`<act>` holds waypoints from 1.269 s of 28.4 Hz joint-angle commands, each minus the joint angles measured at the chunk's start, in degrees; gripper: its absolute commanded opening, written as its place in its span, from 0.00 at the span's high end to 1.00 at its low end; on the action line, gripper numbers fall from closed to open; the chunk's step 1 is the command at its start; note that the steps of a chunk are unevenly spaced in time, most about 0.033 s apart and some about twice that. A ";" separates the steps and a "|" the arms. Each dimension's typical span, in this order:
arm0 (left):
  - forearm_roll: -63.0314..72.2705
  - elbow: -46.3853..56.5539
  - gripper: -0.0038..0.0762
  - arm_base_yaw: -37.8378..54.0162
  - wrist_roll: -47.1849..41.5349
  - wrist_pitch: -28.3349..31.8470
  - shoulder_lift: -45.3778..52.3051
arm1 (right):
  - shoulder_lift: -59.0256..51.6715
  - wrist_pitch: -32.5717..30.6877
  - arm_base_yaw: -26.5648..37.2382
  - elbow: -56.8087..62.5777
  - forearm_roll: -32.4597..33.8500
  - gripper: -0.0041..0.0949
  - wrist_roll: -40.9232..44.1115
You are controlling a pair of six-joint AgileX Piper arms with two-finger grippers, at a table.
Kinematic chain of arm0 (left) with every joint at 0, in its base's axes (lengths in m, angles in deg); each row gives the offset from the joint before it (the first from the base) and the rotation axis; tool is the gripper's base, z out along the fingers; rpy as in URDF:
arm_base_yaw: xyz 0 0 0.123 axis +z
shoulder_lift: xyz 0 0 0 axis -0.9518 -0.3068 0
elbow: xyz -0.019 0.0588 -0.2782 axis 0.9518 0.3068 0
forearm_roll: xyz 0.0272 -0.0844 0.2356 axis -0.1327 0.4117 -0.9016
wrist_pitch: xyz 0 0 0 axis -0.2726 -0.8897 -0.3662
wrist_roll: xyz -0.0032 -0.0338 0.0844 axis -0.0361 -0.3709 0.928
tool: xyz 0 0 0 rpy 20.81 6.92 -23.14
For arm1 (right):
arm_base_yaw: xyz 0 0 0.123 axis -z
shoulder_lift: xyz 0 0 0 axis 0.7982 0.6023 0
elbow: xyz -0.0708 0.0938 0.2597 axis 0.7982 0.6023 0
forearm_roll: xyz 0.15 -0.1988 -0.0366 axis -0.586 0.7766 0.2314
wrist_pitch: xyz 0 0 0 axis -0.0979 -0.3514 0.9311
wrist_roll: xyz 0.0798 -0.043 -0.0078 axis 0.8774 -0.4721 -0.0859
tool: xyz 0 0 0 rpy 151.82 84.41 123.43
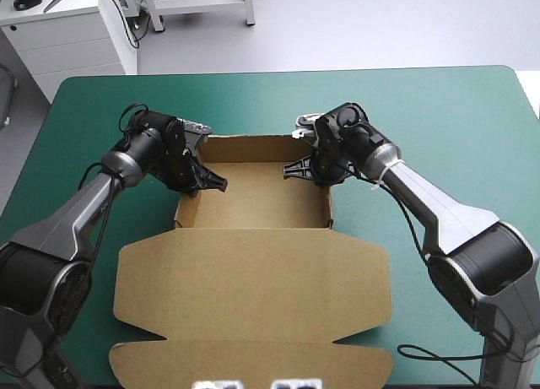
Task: Fold the box
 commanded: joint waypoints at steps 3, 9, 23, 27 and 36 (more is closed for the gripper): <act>5.66 -2.15 0.96 -1.51 1.43 5.15 1.12 | -0.25 5.75 -0.68 -1.74 -5.24 0.98 -0.99; 5.66 -2.15 0.96 -1.51 1.67 6.50 1.08 | 0.30 3.78 -0.68 -1.95 -2.37 0.97 -1.97; 5.78 -2.15 0.54 -1.51 1.67 5.23 1.08 | 0.30 -3.29 -0.68 -4.02 1.73 0.52 -1.73; 5.66 -2.15 0.42 -1.51 1.67 5.44 1.08 | 0.30 -5.81 -0.68 -6.90 3.29 0.52 -1.73; 1.89 -2.27 0.42 -1.51 1.67 5.31 1.89 | 0.08 -5.82 -0.68 -9.89 3.69 0.52 -1.73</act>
